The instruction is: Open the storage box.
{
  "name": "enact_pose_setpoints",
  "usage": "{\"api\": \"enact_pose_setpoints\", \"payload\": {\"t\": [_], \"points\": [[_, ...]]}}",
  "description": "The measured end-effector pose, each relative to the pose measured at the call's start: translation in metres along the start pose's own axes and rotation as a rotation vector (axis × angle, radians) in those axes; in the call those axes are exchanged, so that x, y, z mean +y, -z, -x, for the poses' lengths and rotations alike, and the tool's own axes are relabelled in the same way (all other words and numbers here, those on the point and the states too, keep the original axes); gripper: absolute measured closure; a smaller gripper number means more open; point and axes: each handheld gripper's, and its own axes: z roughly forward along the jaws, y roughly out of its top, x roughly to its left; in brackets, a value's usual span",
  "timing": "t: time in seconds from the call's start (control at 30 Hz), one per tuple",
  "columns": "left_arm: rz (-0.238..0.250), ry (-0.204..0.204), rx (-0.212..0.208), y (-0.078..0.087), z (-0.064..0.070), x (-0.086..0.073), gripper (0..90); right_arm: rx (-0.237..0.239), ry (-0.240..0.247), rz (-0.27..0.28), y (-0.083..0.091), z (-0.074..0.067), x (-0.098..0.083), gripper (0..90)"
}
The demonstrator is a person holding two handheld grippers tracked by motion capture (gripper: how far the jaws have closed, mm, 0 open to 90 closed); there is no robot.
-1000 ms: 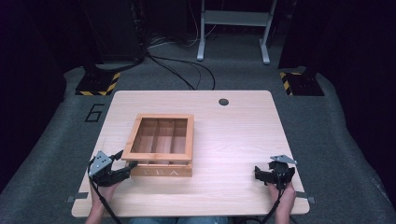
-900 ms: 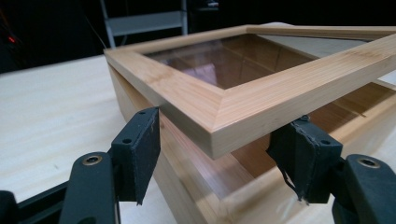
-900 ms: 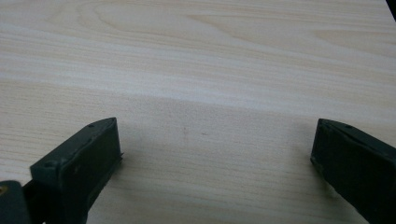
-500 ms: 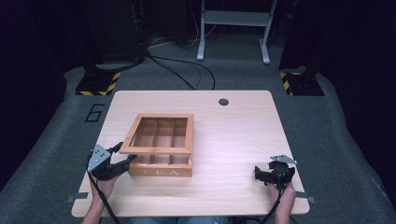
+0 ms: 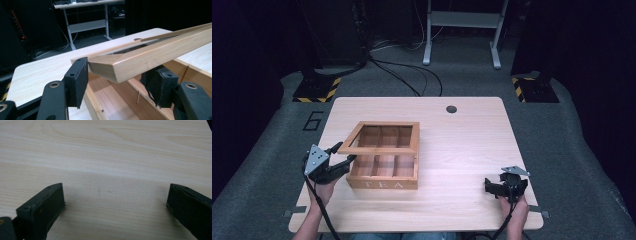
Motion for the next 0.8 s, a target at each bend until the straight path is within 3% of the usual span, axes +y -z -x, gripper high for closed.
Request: {"api": "enact_pose_setpoints", "payload": {"t": [0.43,0.8], "points": [[-0.008,0.0,0.02,-0.004,-0.004,0.018,41.7,0.001,0.004,-0.001,0.0,0.0,0.0,1.0],[0.003,0.014,0.065,-0.009,-0.006,0.028,49.6,0.0,0.0,0.0,0.0,0.0,0.0,1.0]]}}
